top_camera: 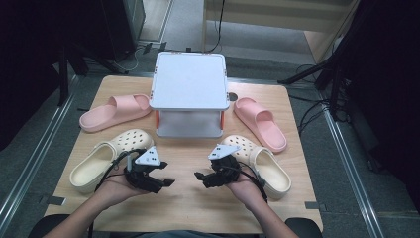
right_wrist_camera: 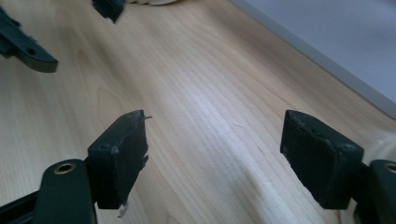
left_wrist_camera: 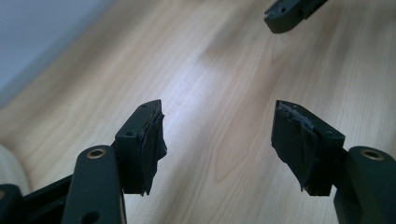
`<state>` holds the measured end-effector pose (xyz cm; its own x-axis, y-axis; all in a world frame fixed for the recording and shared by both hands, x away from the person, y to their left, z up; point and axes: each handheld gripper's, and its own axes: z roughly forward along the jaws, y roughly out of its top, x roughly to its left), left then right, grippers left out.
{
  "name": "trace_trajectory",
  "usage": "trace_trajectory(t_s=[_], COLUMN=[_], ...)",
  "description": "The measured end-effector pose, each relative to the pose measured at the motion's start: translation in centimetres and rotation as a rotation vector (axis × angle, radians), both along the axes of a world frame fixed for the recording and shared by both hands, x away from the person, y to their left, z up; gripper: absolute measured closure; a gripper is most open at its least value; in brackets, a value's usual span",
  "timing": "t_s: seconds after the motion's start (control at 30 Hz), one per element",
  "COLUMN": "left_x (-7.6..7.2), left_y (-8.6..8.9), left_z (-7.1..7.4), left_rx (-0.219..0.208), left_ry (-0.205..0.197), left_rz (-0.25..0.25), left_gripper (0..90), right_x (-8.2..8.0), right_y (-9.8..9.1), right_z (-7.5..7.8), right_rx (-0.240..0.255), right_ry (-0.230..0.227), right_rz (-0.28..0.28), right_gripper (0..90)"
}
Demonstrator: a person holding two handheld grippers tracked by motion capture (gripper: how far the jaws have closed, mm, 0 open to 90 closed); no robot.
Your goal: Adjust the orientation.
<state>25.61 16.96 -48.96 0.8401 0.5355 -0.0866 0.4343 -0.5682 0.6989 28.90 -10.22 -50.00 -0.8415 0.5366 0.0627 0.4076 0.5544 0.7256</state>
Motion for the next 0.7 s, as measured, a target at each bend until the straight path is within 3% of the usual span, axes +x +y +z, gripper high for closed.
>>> trace_trajectory(t_s=[0.1, 0.17, 0.2, 0.23, 0.3, 0.33, 0.37, 0.4, 0.5, 0.67, 0.7], left_x=[0.3, 0.5, 0.5, 0.5, 0.4, 0.3, 0.3, 0.2, 0.2, 0.3, 0.4], left_y=[0.1, 0.1, 0.3, 0.3, 0.5, 0.6, 0.6, 0.8, 0.9, 1.4, 1.5], left_z=[0.4, 0.6, 0.8, 0.8, 0.8, 0.8, 0.8, 0.9, 1.0, 1.3, 1.2], left_rx=[-0.023, -0.015, -0.008, -0.008, -0.001, 0.007, 0.007, 0.005, 0.005, 0.003, 0.004], left_ry=[0.024, 0.045, 0.073, 0.073, 0.085, 0.088, 0.088, 0.088, 0.078, 0.091, 0.096], left_rz=[0.017, 0.025, 0.034, 0.034, 0.027, 0.021, 0.021, 0.024, 0.034, 0.054, 0.054], left_gripper=[37.5, 40.5, 41.3, 42.5, 42.5, 42.5, 42.5, 42.5, 42.6, 43.6, 44.1], right_x=[0.0, -0.3, -0.5, -0.5, -0.7, -1.1, -1.1, -1.4, -1.3, -1.2, -1.2], right_y=[-0.2, -0.2, 0.0, 0.0, 0.5, 1.1, 1.1, 1.6, 1.6, 0.9, 0.5], right_z=[0.2, 0.4, 0.2, 0.2, 0.0, 0.0, 0.0, 0.3, 0.9, 1.7, 2.1], right_rx=[0.03, 0.051, 0.062, 0.062, 0.072, 0.063, 0.063, 0.037, 0.044, 0.036, 0.05], right_ry=[0.023, 0.036, 0.073, 0.073, 0.174, 0.19, 0.19, 0.124, 0.127, 0.066, 0.066], right_rz=[0.001, 0.004, -0.022, -0.022, -0.068, -0.07, -0.07, -0.06, -0.034, -0.019, -0.001], right_gripper=[21.5, 15.8, 14.2, 14.2, 14.5, 13.8, 13.8, 13.3, 13.3, 13.4, 26.7])
